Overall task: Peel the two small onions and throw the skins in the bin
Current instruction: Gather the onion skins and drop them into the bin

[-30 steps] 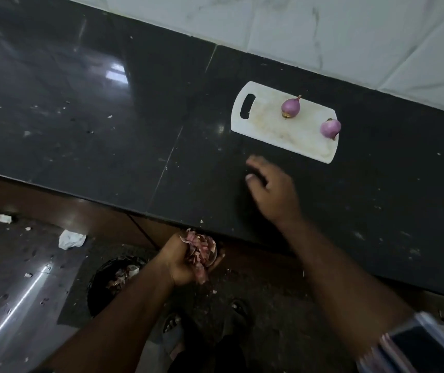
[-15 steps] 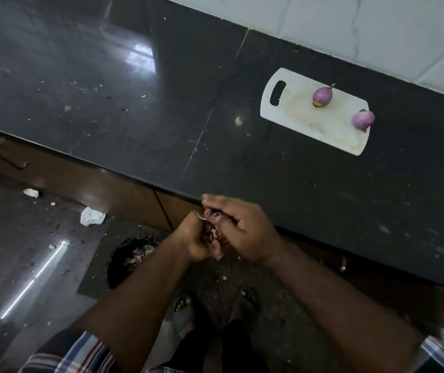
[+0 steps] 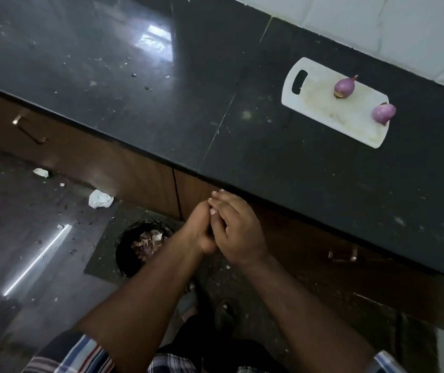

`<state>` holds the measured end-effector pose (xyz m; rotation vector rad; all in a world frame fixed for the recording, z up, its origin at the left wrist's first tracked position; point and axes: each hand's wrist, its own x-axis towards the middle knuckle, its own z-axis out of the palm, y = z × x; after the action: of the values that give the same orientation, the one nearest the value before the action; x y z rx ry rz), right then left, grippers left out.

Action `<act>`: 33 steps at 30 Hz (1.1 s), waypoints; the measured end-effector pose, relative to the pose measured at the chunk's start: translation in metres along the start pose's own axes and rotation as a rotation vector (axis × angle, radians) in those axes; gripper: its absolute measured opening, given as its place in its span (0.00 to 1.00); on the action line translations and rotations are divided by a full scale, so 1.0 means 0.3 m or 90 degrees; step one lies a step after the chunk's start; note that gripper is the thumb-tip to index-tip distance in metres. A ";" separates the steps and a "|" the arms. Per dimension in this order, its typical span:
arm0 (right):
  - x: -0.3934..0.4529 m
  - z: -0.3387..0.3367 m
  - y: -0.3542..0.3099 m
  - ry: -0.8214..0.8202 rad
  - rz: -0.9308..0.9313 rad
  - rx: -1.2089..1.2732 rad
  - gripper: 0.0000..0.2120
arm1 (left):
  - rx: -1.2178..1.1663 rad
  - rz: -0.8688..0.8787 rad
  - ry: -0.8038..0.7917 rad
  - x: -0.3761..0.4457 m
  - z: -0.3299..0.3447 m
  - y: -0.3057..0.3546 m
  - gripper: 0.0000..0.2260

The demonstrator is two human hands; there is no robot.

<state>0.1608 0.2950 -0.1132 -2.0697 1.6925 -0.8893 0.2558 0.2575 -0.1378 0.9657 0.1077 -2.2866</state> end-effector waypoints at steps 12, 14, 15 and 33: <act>-0.166 0.265 -0.173 0.021 0.031 0.118 0.10 | -0.082 0.049 0.123 -0.210 -0.297 -0.040 0.20; -0.196 0.333 -0.197 -0.007 0.050 0.147 0.10 | -0.102 0.057 0.149 -0.234 -0.368 -0.045 0.22; -0.208 0.371 -0.207 -0.021 0.064 0.159 0.11 | -0.117 0.064 0.162 -0.246 -0.401 -0.044 0.24; -0.203 1.376 0.059 -0.073 0.959 0.536 0.14 | -0.064 -0.001 0.367 0.163 -1.241 0.209 0.20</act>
<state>0.4065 0.2931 -0.4509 -0.0764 1.7121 -0.6423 0.4964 0.2970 -0.4304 1.5377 0.4602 -1.9179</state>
